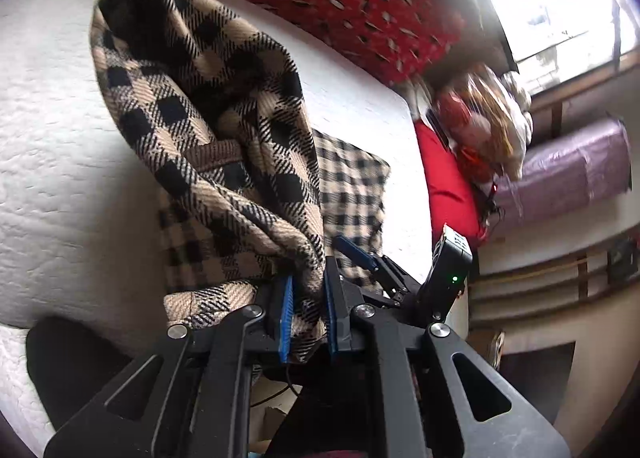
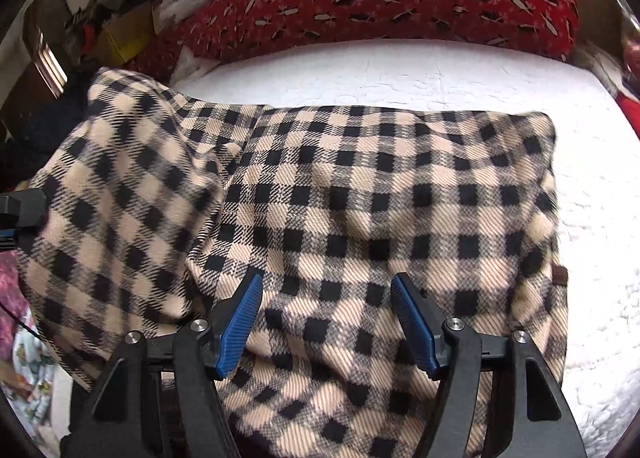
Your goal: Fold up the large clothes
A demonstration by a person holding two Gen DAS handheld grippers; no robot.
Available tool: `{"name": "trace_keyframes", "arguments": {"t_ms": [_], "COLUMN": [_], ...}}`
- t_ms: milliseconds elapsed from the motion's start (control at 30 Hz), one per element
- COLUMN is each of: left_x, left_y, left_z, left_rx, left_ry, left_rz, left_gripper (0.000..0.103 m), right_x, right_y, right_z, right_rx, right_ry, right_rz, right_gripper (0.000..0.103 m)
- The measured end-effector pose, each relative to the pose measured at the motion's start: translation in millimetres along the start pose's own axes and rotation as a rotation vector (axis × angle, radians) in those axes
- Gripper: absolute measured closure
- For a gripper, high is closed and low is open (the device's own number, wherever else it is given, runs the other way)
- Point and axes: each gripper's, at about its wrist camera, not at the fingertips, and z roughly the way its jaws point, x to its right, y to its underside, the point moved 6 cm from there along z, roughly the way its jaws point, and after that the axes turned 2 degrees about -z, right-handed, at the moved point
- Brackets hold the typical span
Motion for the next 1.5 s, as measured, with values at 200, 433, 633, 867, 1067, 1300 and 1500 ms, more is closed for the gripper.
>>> {"name": "trace_keyframes", "arguments": {"t_ms": [200,433,633,867,1067,1300,1500], "left_x": [41,69,50,42,-45,-80,-74], "left_y": [5,13,15,-1,-22,-2,-1], "left_z": [35,102,125,40,24,60,32], "left_rx": [-0.072,-0.188,-0.252,-0.092,0.051,-0.042,-0.016], "left_ry": [-0.001,0.008,0.03,0.147,-0.076,-0.037,0.019], "left_rz": [0.079,0.131,0.018,0.052,-0.072,-0.165,-0.148], "left_gripper": [0.092,0.092,0.092,0.074,0.054,0.054,0.054], "right_x": [31,71,72,84,112,60,34], "right_y": [21,53,63,62,32,-11,-18], "right_z": [-24,-42,-45,-58,-104,-45,-49], "right_rx": [0.019,0.034,0.061,0.064,0.221,0.05,0.062], "right_ry": [-0.068,-0.121,-0.138,-0.181,-0.233,-0.268,-0.399], "right_rz": [0.113,0.23,0.224,0.272,0.402,0.245,0.175], "right_gripper": [0.035,0.038,0.037,0.037,0.033,0.023,0.096]}}
